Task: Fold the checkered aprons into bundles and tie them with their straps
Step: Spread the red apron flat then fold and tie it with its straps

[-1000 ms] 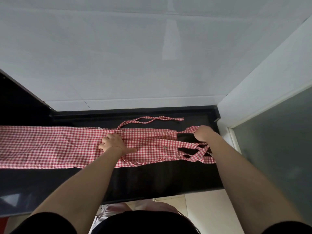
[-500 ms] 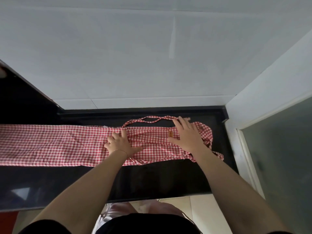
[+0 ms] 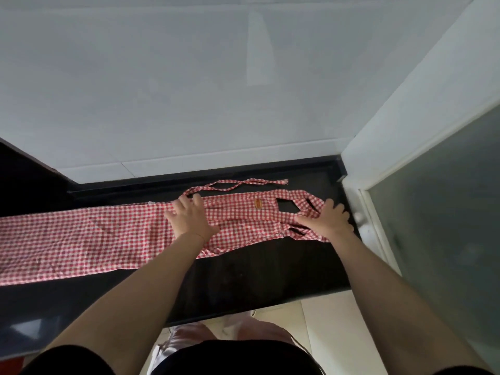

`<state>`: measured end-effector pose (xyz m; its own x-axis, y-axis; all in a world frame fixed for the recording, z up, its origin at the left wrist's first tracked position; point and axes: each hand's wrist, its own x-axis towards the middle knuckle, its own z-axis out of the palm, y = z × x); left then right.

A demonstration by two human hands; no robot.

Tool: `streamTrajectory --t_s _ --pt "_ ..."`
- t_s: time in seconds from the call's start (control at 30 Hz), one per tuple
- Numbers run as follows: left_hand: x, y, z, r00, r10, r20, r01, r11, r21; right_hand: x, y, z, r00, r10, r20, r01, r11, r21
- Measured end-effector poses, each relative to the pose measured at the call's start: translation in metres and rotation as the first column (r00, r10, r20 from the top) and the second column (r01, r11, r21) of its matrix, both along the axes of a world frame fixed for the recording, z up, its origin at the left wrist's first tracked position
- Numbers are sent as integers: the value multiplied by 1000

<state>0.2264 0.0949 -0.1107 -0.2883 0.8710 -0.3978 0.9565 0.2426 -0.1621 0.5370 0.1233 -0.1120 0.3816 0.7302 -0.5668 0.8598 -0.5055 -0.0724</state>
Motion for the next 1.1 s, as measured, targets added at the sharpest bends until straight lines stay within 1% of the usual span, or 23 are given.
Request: streamTrajectory --t_s 0.07,0.13,0.23,0.3,0.37,0.43,0.5,0.53,0.57,0.6,0.63,0.67,0.7,0.73,0.77,0.8,0.83,0.87,0.93,0.97,1.03,1.07,1.1 --pt "20 2 -1 978 -155 138 146 987 71 1 -8 -2 1000 13 16 -12 999 -34" --pt "39 0 -7 934 -231 272 237 972 14 3 -11 -5 996 -81 -27 81 997 -12" --pt "46 -2 -20 920 -224 321 291 940 -177 4 -4 -6 957 -214 -195 222 975 23" --pt "44 -1 -25 919 -241 314 311 929 -198 3 4 4 920 -237 -311 266 962 54" --pt "42 1 -22 914 -249 321 319 929 -188 -7 12 20 887 -203 -415 267 959 100" --pt "41 5 -17 900 -202 385 289 940 -181 -26 19 37 869 -136 -476 228 964 141" --pt "40 9 -8 848 -92 522 173 979 -108 -48 25 50 913 -7 -409 101 973 210" --pt "37 11 -1 793 -34 608 62 998 -25 -60 28 56 937 72 -343 17 968 249" --pt "36 11 7 709 22 705 -83 995 52 -71 29 61 942 140 -304 -48 955 292" --pt "35 13 16 567 113 816 -262 964 49 -84 29 66 935 199 -295 -92 936 340" --pt "32 15 27 355 239 904 -408 910 -81 -99 28 69 925 261 -276 -142 911 387" --pt "28 18 36 101 380 919 -460 837 -296 -117 26 72 915 320 -245 -200 888 414" --pt "23 19 44 -108 489 866 -416 769 -486 -134 24 74 894 390 -223 -274 866 418" --pt "17 20 47 -224 551 804 -343 728 -594 -153 19 74 848 476 -232 -373 847 378" --pt "7 19 47 -283 575 767 -293 710 -640 -175 14 73 781 561 -274 -483 821 305" --pt "3 18 44 -315 588 745 -270 697 -664 -188 8 72 720 616 -318 -572 787 230" --pt "-6 15 40 -334 591 734 -294 675 -677 -202 4 71 672 655 -345 -631 751 196" --pt "-17 11 33 -350 591 727 -341 642 -686 -211 1 72 647 672 -360 -637 736 228" --pt "-37 2 24 -353 585 730 -436 587 -682 -213 -1 76 648 654 -391 -518 754 403" --pt "-46 -3 21 -338 590 733 -467 571 -675 -208 0 77 679 620 -393 -419 767 487" --pt "-60 -9 16 -244 620 746 -499 579 -645 -192 6 69 787 493 -371 -219 785 579" --pt "-68 -13 14 -149 633 760 -515 606 -606 -184 10 58 844 411 -344 -149 796 587" --pt "-73 -15 14 -13 635 772 -517 657 -549 -172 15 46 893 320 -316 -95 821 563"
